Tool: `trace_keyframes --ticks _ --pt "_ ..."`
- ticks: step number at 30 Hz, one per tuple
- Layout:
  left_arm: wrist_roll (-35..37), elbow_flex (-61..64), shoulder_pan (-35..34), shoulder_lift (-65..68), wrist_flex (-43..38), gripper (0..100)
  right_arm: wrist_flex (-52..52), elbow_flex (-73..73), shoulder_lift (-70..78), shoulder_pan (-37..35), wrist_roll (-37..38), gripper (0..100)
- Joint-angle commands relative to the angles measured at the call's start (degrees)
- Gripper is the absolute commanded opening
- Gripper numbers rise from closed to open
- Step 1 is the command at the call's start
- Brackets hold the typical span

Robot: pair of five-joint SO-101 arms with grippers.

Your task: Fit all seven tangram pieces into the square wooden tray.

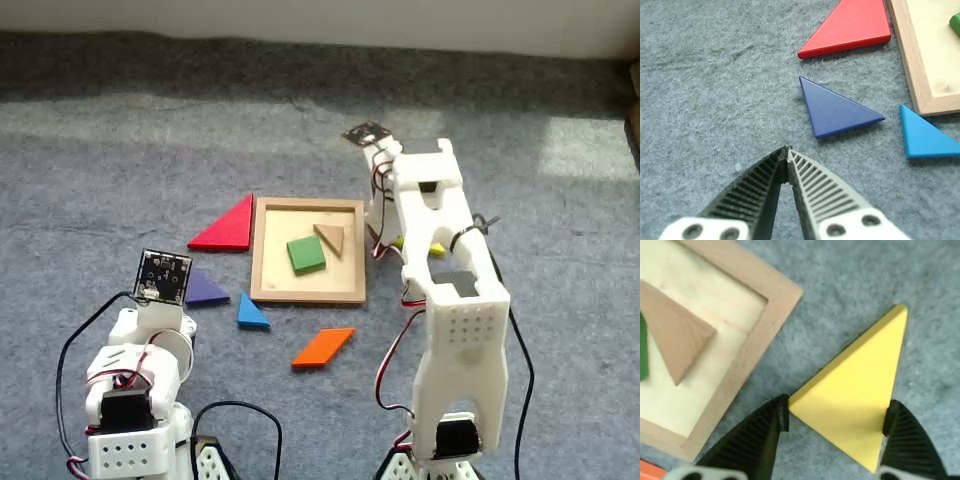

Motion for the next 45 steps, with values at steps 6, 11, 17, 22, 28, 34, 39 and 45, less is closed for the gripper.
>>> trace_keyframes --ticks 6,11,17,22,28,34,39,45 --pt "-0.62 -0.31 0.57 -0.4 -1.23 1 11.91 -8.04 -8.92 -0.66 -0.09 27.0" --pt "-0.62 -0.31 0.57 -0.4 -1.23 1 16.57 -8.13 -13.85 -4.26 -0.97 27.0" --pt "-0.62 -0.31 0.48 -0.4 -1.14 1 12.18 -7.87 -15.16 -4.7 -2.9 27.4" --pt "-0.62 -0.31 0.48 -0.4 -1.14 1 5.49 -1.63 -9.98 -4.35 -2.9 28.1" --pt "-0.62 -0.31 0.48 -0.4 -1.05 1 0.48 -1.1 -3.21 -2.24 -2.9 34.7" --pt "-0.62 -0.31 0.48 -0.4 -1.05 1 -0.66 -1.1 -2.42 -0.57 -2.81 34.7" --pt "-0.62 -0.31 0.48 -0.4 -1.05 1 -0.75 -0.66 -2.33 0.48 -2.81 34.7" --pt "-0.62 -0.31 0.48 -0.4 -1.05 1 -3.47 -0.4 -1.8 0.48 -2.9 34.6"
